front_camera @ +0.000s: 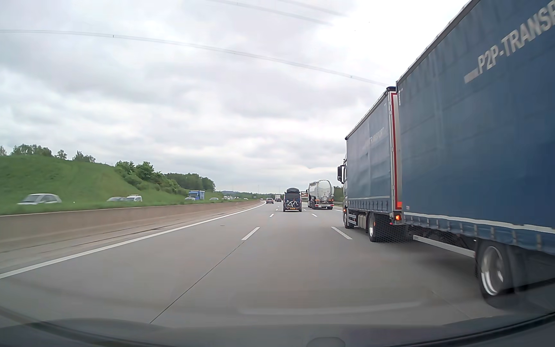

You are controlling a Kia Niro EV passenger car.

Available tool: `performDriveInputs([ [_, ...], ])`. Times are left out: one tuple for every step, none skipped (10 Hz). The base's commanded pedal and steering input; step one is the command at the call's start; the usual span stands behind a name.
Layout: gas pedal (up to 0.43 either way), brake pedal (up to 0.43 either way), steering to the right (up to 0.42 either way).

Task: Follow the waypoints while adhering to traffic rules and regulations

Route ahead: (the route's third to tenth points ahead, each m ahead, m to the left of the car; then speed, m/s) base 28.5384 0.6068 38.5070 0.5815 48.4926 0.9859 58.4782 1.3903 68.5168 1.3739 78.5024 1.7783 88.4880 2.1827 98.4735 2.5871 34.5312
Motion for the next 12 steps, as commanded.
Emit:
performDriveInputs([
  [0.087, 0.000, -0.004],
  [0.087, 0.000, -0.005],
  [0.079, 0.000, -0.005],
  [0.079, 0.000, -0.005],
  [0.079, 0.000, -0.005],
  [0.098, 0.000, -0.005],
  [0.209, 0.000, -0.005],
  [0.248, 0.000, -0.005],
  [0.287, 0.000, -0.005],
  [0.350, 0.000, -0.005],
  [0.370, 0.000, -0.005],
  [0.421, 0.000, -0.006],
])
